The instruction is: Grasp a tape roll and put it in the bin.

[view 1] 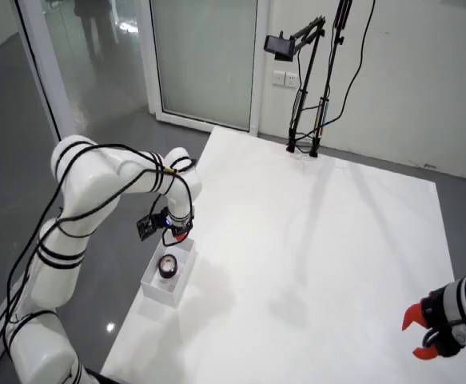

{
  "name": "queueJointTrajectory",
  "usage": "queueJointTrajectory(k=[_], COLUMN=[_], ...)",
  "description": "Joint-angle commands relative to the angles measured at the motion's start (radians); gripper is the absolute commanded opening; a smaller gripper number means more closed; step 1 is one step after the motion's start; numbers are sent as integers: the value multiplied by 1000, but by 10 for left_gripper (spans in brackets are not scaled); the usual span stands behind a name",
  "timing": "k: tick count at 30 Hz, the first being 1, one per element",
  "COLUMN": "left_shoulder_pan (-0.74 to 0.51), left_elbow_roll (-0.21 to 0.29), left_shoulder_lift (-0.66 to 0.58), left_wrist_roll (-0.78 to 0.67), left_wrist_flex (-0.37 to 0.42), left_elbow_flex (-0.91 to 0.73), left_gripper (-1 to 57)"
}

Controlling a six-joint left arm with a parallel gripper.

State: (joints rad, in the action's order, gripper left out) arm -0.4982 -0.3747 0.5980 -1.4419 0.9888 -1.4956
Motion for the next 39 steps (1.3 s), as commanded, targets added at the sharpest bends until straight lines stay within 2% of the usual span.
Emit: queueJointTrajectory(k=[1,6,13,22,35,39], left_shoulder_pan=[-333,-488,-643,-731,-850,-866], left_elbow_roll=[-15,-1,28,154,223,231], left_shoulder_lift=[-382,-445,-402,-389,-391,-391], left_wrist_roll=[0,0,0,0,0,0], left_wrist_flex=[191,194,241,248,251,251], left_elbow_flex=[3,28,158,166,166,166], left_gripper=[-6,-5,-5,-5,-5,-5])
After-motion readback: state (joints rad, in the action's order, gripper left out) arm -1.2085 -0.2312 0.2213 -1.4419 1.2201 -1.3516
